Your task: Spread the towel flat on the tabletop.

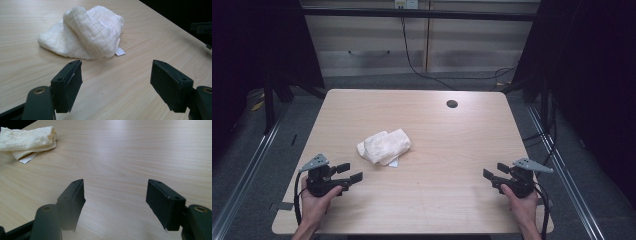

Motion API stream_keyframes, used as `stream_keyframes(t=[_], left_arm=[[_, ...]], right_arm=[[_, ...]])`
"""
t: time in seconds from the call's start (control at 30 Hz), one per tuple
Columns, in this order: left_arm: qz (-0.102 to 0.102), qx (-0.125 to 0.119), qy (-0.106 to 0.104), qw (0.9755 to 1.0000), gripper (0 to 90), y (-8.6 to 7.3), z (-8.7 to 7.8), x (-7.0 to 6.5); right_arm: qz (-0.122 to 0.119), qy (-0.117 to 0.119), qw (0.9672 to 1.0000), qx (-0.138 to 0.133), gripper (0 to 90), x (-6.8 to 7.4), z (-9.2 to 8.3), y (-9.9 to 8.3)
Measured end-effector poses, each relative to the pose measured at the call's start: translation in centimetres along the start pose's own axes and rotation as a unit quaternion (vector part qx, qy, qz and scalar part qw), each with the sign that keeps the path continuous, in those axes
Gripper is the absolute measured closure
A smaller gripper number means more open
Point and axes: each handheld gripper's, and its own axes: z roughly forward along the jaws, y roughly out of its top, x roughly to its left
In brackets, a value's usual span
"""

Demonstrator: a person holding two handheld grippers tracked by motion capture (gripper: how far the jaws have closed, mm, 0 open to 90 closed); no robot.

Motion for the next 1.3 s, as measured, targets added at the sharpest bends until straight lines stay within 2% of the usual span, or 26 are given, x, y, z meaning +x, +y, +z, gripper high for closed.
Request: stream_keyframes(t=[0.17, 0.3, 0.4, 0.43, 0.47, 0.53, 0.67, 0.73, 0.8, 0.9, 0.93, 1.1, 1.13, 1.17, 1.2, 1.3], left_arm=[[0.000, 0.005, -0.004, 1.0000, 26.9, 0.0, 0.2, 0.0], [0.004, -0.001, -0.009, 1.0000, 30.8, 0.1, 0.1, -0.2], [-0.004, 0.001, -0.015, 0.9999, 28.7, 0.2, 0.2, -0.3], [-0.010, 0.007, -0.024, 0.9996, 26.7, 0.6, 0.3, -0.4], [-0.010, 0.007, -0.024, 0.9996, 26.1, 0.6, 0.3, -0.4], [0.001, 0.010, -0.023, 0.9997, 26.1, 1.5, 0.4, -0.7], [-0.013, 0.009, -0.029, 0.9995, 26.8, 2.2, 0.5, -0.6], [0.003, 0.027, -0.005, 0.9996, 26.0, 2.8, 0.8, -0.8], [0.003, 0.038, -0.021, 0.9990, 27.0, 3.4, 1.0, -0.7], [0.014, 0.039, -0.016, 0.9990, 29.8, 4.0, 1.3, -0.7], [0.018, 0.044, -0.018, 0.9987, 30.2, 4.6, 1.7, -0.5], [0.012, 0.034, -0.015, 0.9992, 29.7, 5.6, 2.4, 0.1], [0.018, 0.034, -0.022, 0.9990, 29.7, 6.1, 2.9, 0.4], [0.021, 0.041, -0.021, 0.9987, 29.4, 6.4, 3.2, 0.6], [0.019, 0.045, -0.018, 0.9986, 28.4, 6.7, 3.5, 0.9], [0.011, 0.034, -0.013, 0.9993, 28.4, 7.1, 4.1, 1.6]], right_arm=[[-0.001, 0.015, 0.9999, 0.005, 30.5, -0.1, -0.2, -0.2], [-0.009, 0.031, 0.9994, 0.015, 30.5, 0.2, -0.2, -0.5], [-0.016, 0.040, 0.9988, 0.023, 30.5, 0.5, -0.2, -0.6], [-0.016, 0.043, 0.9987, 0.023, 30.5, 0.6, -0.2, -0.6], [-0.016, 0.043, 0.9987, 0.023, 30.5, 0.6, -0.2, -0.6], [-0.025, 0.048, 0.9982, 0.028, 30.5, 0.8, -0.1, -0.7], [-0.026, 0.053, 0.9978, 0.031, 30.2, 1.1, 0.0, -0.7], [-0.029, 0.057, 0.9974, 0.033, 30.2, 1.3, 0.2, -0.6], [-0.036, 0.060, 0.9970, 0.034, 30.2, 1.5, 0.4, -0.5], [-0.041, 0.063, 0.9965, 0.036, 30.1, 1.7, 0.5, -0.3], [-0.045, 0.065, 0.9962, 0.037, 30.0, 1.9, 0.7, -0.3], [-0.046, 0.070, 0.9956, 0.041, 29.8, 1.8, 1.1, -0.1], [-0.044, 0.071, 0.9957, 0.040, 29.8, 1.8, 1.2, -0.1], [-0.046, 0.070, 0.9956, 0.042, 29.8, 1.8, 1.3, -0.1], [-0.046, 0.071, 0.9954, 0.045, 29.8, 1.9, 1.4, 0.0], [-0.047, 0.073, 0.9952, 0.046, 29.8, 1.9, 1.6, 0.0]])
